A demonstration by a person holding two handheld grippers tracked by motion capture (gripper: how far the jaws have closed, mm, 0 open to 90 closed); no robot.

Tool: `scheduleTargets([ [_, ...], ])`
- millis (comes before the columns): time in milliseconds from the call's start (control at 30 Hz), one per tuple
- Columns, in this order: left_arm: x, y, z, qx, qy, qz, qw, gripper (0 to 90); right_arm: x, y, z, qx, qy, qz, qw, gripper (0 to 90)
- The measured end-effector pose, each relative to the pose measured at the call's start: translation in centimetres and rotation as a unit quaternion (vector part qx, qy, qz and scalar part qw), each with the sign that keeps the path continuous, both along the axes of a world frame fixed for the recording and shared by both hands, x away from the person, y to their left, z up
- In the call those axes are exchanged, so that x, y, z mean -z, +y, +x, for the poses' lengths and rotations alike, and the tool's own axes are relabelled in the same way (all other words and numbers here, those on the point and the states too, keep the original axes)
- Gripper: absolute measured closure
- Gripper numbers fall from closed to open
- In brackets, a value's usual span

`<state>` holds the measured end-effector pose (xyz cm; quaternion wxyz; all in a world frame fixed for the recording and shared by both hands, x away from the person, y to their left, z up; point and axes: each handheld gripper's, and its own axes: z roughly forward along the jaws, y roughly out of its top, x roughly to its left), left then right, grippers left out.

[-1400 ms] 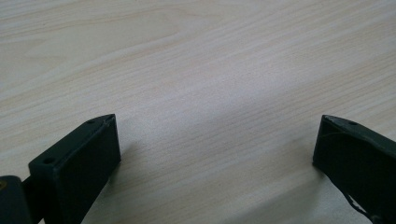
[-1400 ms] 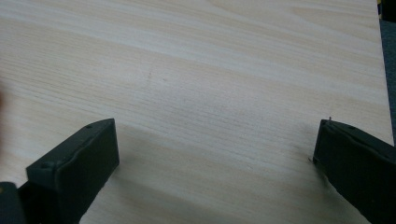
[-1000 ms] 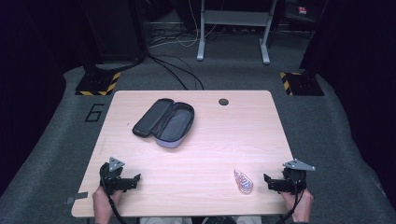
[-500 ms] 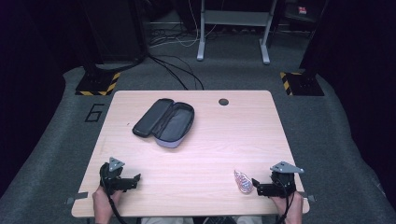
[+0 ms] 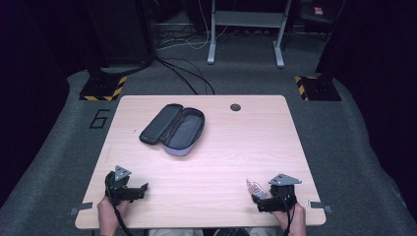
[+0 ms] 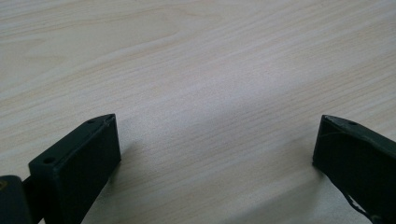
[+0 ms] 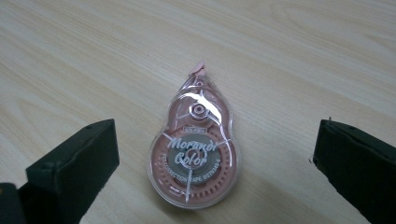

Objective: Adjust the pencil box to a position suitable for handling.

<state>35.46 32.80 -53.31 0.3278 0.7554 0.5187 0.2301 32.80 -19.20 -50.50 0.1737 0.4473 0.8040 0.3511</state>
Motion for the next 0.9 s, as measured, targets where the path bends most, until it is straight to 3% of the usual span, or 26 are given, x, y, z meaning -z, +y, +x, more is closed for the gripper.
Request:
scheduleTargets([
  [167, 0.0, 0.0, 0.0, 0.000, 0.000, 0.000, 1.0000, 0.7, 0.3, 0.4, -0.1, -0.006, 0.005, -0.008, 0.9999, 0.0],
  [333, 0.0, 0.0, 0.0, 0.000, 0.000, 0.000, 1.0000, 0.7, 0.9, 0.8, 0.0, -0.011, 0.007, -0.015, 0.9998, 13.4],
  [400, 0.0, 0.0, 0.0, 0.000, 0.000, -0.001, 1.0000, 0.7, 1.1, 0.9, 0.0, -0.008, 0.001, -0.018, 0.9998, 15.9],
  [500, 0.0, 0.0, 0.0, 0.000, 0.000, 0.000, 1.0000, 0.7, 1.1, 1.2, 0.0, -0.004, 0.008, -0.019, 0.9998, 19.7],
  [567, 0.0, 0.0, 0.0, 0.000, 0.000, 0.000, 1.0000, 0.7, 1.1, 1.2, 0.0, -0.012, -0.001, -0.023, 0.9997, 24.1],
  [700, 0.0, 0.0, 0.0, 0.000, 0.000, 0.000, 1.0000, 0.7, 1.2, 1.4, -0.1, -0.019, 0.004, -0.031, 0.9993, 29.9],
  [900, 0.0, 0.0, 0.0, 0.000, 0.000, 0.000, 1.0000, 0.7, 1.3, 1.6, -0.2, -0.013, 0.008, -0.027, 0.9995, 38.1],
])
